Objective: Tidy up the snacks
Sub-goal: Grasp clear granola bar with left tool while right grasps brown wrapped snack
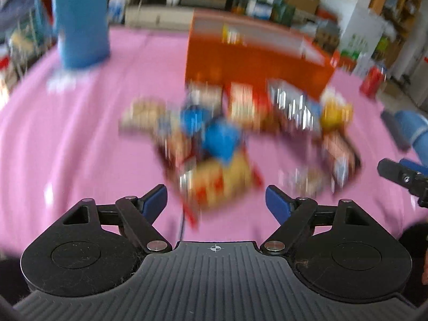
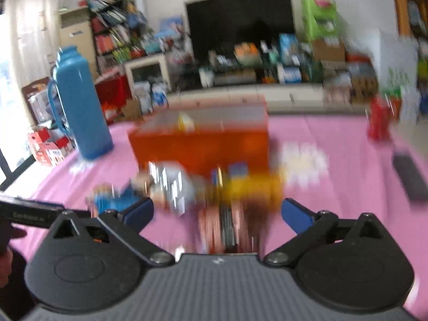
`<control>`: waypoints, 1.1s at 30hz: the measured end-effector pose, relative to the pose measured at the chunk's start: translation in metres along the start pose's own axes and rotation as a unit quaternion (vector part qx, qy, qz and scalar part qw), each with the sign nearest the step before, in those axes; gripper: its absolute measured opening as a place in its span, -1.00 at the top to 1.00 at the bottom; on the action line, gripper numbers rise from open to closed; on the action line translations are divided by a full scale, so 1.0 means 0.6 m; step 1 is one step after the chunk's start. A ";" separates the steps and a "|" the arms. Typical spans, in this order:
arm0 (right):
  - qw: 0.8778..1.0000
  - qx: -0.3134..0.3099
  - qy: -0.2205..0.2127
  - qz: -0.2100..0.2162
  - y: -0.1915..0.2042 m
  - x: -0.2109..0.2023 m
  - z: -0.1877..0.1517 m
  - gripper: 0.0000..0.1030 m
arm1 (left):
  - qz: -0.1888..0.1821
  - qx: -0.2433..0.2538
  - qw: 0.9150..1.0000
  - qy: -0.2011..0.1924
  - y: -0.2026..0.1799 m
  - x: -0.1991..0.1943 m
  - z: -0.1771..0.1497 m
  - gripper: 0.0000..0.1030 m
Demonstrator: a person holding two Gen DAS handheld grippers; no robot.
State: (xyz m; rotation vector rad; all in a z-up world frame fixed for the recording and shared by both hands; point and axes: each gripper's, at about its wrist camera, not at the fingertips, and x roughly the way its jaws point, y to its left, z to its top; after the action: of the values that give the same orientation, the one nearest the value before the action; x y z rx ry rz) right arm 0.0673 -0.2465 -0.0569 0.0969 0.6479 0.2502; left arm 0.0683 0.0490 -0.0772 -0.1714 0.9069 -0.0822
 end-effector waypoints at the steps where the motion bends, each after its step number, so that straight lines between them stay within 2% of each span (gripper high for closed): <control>1: 1.000 0.010 0.017 0.000 -0.006 0.001 -0.019 -0.95 | -0.001 -0.005 1.000 0.009 -0.001 0.002 -0.016 -0.04; 5: 0.999 0.019 0.040 -0.009 -0.020 0.000 -0.044 -0.95 | -0.001 0.003 1.000 0.021 -0.024 0.011 -0.030 0.03; 8: 0.999 0.019 0.025 -0.011 -0.022 0.000 -0.026 -0.95 | -0.020 0.018 1.000 0.001 -0.047 0.010 0.001 0.03; 11: 0.999 0.028 0.007 -0.024 -0.042 0.003 -0.011 -0.95 | -0.042 0.060 0.997 -0.013 -0.084 0.027 0.027 0.00; 15: 0.996 0.072 0.013 -0.049 -0.095 0.010 -0.018 -0.95 | -0.062 0.162 0.985 0.000 -0.147 0.081 0.042 0.07; 18: 0.993 0.103 0.023 -0.057 -0.124 0.011 -0.025 -0.95 | -0.078 0.226 0.971 0.017 -0.182 0.120 0.043 0.20; 21: 0.992 0.113 0.025 -0.057 -0.131 0.012 -0.025 -0.95 | -0.081 0.266 0.960 0.029 -0.197 0.150 0.042 0.69; 22: 0.992 0.113 0.024 -0.055 -0.130 0.013 -0.023 -0.95 | -0.084 0.262 0.961 0.028 -0.195 0.152 0.043 0.90; 23: 0.992 0.110 0.024 -0.054 -0.127 0.011 -0.023 -0.95 | -0.087 0.254 0.963 0.033 -0.191 0.150 0.045 0.98; 28: 0.995 0.090 0.028 -0.031 -0.102 0.024 -0.011 -0.95 | -0.065 0.207 0.975 0.037 -0.147 0.115 0.019 1.00; 33: 1.000 0.019 0.024 0.001 -0.034 0.074 0.023 -0.95 | -0.045 0.161 0.985 0.033 -0.104 0.079 -0.005 1.00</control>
State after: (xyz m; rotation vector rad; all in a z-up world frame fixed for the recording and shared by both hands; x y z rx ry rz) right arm 0.1140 -0.2546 -0.0751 0.1275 0.7008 0.2432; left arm 0.0951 -0.0198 -0.1046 0.0921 0.9387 -0.3168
